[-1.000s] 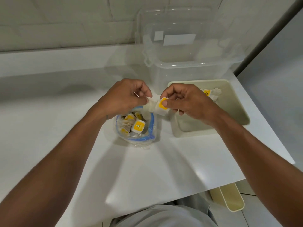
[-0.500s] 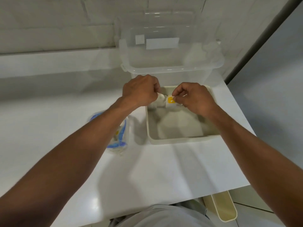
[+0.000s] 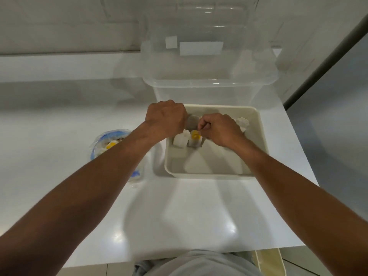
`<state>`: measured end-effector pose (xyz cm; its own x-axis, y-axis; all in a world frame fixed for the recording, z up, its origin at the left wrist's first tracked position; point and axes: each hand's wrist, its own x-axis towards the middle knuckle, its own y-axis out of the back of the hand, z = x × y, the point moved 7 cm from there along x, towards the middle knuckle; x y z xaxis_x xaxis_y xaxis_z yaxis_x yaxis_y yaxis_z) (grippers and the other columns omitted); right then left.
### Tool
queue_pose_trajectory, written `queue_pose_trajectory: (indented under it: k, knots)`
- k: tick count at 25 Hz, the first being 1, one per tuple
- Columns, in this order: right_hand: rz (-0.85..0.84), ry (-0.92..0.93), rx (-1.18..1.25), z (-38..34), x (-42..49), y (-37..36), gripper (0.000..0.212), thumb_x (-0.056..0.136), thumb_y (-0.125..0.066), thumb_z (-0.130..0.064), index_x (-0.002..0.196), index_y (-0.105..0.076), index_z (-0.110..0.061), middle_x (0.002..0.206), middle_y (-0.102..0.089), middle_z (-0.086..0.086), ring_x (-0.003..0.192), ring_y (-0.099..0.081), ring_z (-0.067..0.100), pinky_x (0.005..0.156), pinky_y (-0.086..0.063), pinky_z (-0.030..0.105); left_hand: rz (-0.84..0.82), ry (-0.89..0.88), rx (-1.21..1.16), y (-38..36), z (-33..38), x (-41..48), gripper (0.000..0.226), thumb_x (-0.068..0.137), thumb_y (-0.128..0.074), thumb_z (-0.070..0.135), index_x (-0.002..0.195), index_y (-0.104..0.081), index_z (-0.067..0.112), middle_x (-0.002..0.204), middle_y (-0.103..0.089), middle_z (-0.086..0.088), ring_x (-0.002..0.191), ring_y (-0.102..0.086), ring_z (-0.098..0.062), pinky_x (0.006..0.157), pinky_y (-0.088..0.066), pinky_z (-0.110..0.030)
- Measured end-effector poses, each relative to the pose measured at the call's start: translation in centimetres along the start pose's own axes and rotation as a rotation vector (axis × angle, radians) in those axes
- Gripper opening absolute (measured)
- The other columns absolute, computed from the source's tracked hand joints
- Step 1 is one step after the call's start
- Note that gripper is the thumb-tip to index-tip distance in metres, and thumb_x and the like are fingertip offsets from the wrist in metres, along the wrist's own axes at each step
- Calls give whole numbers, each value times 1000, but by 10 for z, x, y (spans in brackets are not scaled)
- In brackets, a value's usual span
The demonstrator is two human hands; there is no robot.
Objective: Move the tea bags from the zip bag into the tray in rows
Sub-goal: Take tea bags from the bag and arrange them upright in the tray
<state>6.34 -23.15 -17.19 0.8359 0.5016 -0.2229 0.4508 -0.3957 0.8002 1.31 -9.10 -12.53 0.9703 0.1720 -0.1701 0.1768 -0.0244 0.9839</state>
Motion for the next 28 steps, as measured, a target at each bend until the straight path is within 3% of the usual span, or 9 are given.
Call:
queue_pose_trajectory:
  k: [2, 6, 10, 16, 19, 23, 25, 28]
  knots:
    - [73, -3, -65, -3, 6, 2, 10, 82, -64, -22, 82, -68, -31, 92, -68, -11, 86, -61, 16, 73, -52, 32, 64, 18, 121, 3, 4, 4, 20, 86, -60, 20, 103, -71, 26, 83, -55, 1, 80, -59, -22, 71, -38, -32]
    - [171, 30, -168, -8, 12, 2, 13, 86, -58, -27, 90, -68, -31, 93, -69, -8, 88, -62, 22, 67, -45, 29, 126, 35, 198, 2, 11, 6, 9, 90, -57, 14, 93, -64, 18, 84, -59, -3, 89, -62, -23, 73, -34, -33]
    - [233, 60, -231, -11, 16, 3, 15, 87, -56, -29, 96, -68, -32, 95, -70, -4, 89, -63, 26, 70, -45, 31, 155, 47, 188, 1, 12, 2, 13, 88, -55, 7, 82, -56, 19, 75, -48, -2, 80, -55, -22, 69, -35, -33]
    - [294, 124, -341, -17, 14, 2, 15, 92, -54, -38, 98, -64, -29, 89, -70, -2, 84, -64, 28, 65, -39, 31, 158, 35, 182, 4, 14, 2, 16, 89, -54, 6, 77, -50, 17, 73, -47, -2, 74, -49, -21, 68, -36, -32]
    - [372, 119, -380, -19, 4, 11, 29, 94, -49, -50, 91, -64, -25, 80, -68, -1, 75, -63, 26, 60, -35, 30, 129, 41, 157, 5, 9, 3, 13, 88, -55, 7, 81, -52, 17, 81, -58, -4, 78, -59, -24, 68, -37, -32]
    - [236, 55, -383, -8, -6, 5, 32, 92, -49, -50, 87, -68, -24, 83, -68, 2, 80, -63, 30, 61, -36, 30, 131, 2, 167, 16, 3, -5, 22, 87, -54, 6, 97, -70, 18, 83, -61, -3, 78, -60, -25, 67, -36, -31]
    - [126, 57, -395, -3, -9, -7, 25, 90, -52, -44, 90, -70, -26, 89, -68, 3, 85, -64, 30, 62, -37, 30, 99, -119, 243, 14, 19, -17, 24, 92, -51, 12, 106, -68, 22, 98, -67, -2, 94, -64, -26, 73, -36, -32]
    - [19, 58, -354, -1, -10, -18, 21, 91, -54, -41, 104, -70, -37, 99, -69, 0, 95, -65, 27, 64, -37, 30, -46, -268, 431, -14, 47, -33, 27, 96, -47, 23, 120, -61, 23, 118, -63, 2, 116, -51, -25, 95, -33, -39]
